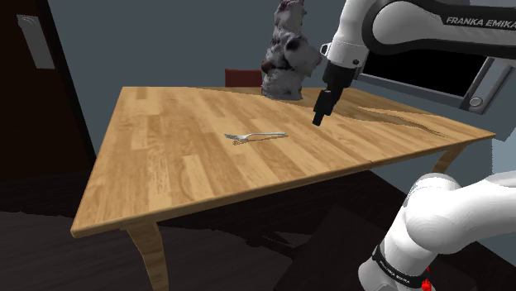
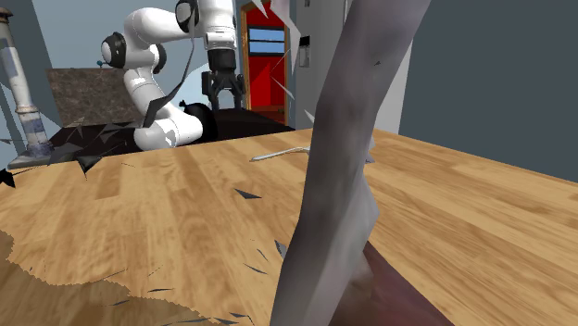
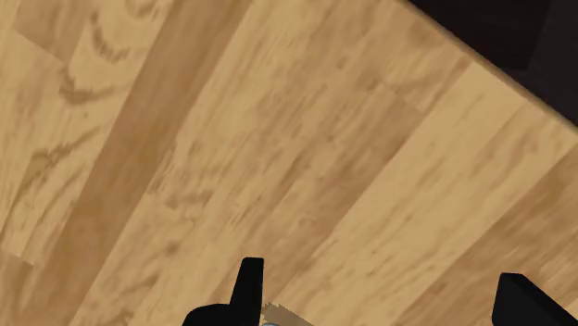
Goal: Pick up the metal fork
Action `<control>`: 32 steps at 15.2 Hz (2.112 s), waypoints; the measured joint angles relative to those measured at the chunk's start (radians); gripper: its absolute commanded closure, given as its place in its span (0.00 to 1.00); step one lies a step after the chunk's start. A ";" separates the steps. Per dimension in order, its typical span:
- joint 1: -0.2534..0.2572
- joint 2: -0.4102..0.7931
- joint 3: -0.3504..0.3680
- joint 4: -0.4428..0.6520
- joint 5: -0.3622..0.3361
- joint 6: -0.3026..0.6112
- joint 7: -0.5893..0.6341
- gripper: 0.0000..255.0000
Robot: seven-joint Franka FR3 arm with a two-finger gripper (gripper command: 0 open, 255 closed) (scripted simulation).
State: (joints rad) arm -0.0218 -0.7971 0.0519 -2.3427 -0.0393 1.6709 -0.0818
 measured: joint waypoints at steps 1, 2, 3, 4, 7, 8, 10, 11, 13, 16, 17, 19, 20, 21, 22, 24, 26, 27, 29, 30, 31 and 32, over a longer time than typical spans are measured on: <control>0.000 0.000 0.000 0.000 0.000 0.000 0.000 0.00; 0.006 0.017 -0.005 0.006 0.000 0.011 -0.016 0.00; 0.015 0.046 -0.013 0.017 0.000 0.027 -0.043 0.00; 0.026 0.083 -0.022 0.036 -0.001 0.042 -0.076 0.00; 0.062 0.199 -0.050 0.091 0.004 0.095 -0.183 0.00; 0.076 0.237 -0.055 0.108 0.008 0.112 -0.217 0.00; 0.100 0.314 -0.068 0.160 0.017 0.130 -0.292 0.00; 0.113 0.351 -0.072 0.183 0.024 0.141 -0.327 0.00; 0.137 0.423 -0.077 0.229 0.037 0.158 -0.397 0.00; 0.171 0.547 -0.078 0.318 0.061 0.179 -0.499 0.00; 0.179 0.582 -0.080 0.349 0.068 0.177 -0.538 0.00; 0.197 0.658 -0.075 0.417 0.083 0.174 -0.604 0.00; 0.204 0.691 -0.072 0.448 0.090 0.172 -0.636 0.00; 0.209 0.707 -0.069 0.454 0.094 0.179 -0.651 0.00; 0.210 0.712 -0.069 0.448 0.096 0.188 -0.662 0.00; 0.211 0.716 -0.068 0.427 0.097 0.213 -0.670 0.00; 0.212 0.721 -0.067 0.407 0.098 0.236 -0.672 0.00; 0.212 0.721 -0.067 0.394 0.099 0.250 -0.674 0.00; 0.212 0.726 -0.067 0.381 0.099 0.267 -0.675 1.00; 0.212 0.726 -0.068 0.378 0.099 0.270 -0.676 1.00; 0.210 0.723 -0.070 0.381 0.097 0.278 -0.676 1.00; 0.210 0.723 -0.070 0.381 0.098 0.276 -0.676 1.00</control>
State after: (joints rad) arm 0.1885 -0.0744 -0.0177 -1.9617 0.0582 1.9472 -0.7574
